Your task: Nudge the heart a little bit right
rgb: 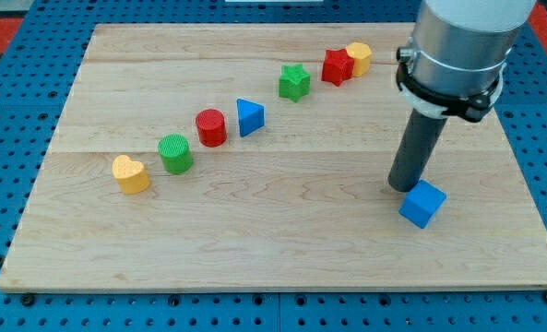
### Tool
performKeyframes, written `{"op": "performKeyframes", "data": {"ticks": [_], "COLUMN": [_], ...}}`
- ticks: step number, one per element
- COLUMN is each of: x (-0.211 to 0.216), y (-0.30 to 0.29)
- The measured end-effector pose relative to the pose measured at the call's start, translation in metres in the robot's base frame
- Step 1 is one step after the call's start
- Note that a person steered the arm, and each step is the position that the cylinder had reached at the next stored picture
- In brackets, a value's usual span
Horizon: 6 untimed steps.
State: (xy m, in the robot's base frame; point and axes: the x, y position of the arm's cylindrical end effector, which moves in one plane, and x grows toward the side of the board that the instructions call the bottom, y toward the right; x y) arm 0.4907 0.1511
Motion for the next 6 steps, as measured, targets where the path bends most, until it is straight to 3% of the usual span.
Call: {"op": "performKeyframes", "data": {"ticks": [1, 3, 6], "x": [0.015, -0.008, 0.068], "y": [0.001, -0.030, -0.193]}}
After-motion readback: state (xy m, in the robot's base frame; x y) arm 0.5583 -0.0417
